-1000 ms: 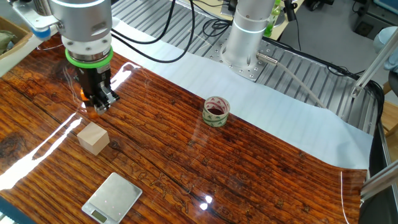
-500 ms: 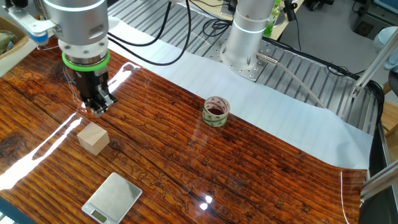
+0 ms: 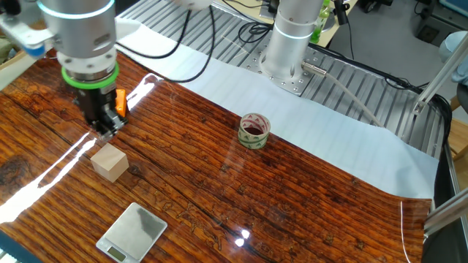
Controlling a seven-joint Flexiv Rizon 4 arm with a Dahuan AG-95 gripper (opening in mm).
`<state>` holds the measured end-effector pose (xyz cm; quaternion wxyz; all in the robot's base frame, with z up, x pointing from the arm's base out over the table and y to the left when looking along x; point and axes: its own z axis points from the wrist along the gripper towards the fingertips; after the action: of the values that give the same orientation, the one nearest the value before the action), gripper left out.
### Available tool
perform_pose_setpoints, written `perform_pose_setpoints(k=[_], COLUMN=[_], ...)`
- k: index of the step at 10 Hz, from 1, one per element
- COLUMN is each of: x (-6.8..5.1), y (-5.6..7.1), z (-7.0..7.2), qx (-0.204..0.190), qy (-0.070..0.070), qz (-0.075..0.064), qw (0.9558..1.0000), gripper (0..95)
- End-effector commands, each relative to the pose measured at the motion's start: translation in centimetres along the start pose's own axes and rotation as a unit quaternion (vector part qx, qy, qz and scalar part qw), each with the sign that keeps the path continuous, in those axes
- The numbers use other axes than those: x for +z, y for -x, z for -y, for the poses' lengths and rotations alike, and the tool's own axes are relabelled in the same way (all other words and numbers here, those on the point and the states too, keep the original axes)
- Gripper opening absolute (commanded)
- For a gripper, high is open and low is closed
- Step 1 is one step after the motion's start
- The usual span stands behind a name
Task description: Place the block on the scale
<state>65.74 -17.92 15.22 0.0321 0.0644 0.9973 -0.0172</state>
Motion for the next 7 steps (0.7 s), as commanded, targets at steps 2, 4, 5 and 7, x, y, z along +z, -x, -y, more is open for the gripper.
perform_pose_setpoints(k=[2,4,5,7], x=[0.8,1.7,2.2,2.7], y=[0.4,0.5,0.6,0.6], z=[0.1,0.0,0.0,-0.1], qx=[-0.011,-0.017,-0.018,-0.019], qy=[0.002,0.003,0.004,0.006], qz=[0.002,0.005,0.007,0.009], qw=[0.9999,0.9998,0.9998,0.9998], gripper=[0.0,0.0,0.0,0.0])
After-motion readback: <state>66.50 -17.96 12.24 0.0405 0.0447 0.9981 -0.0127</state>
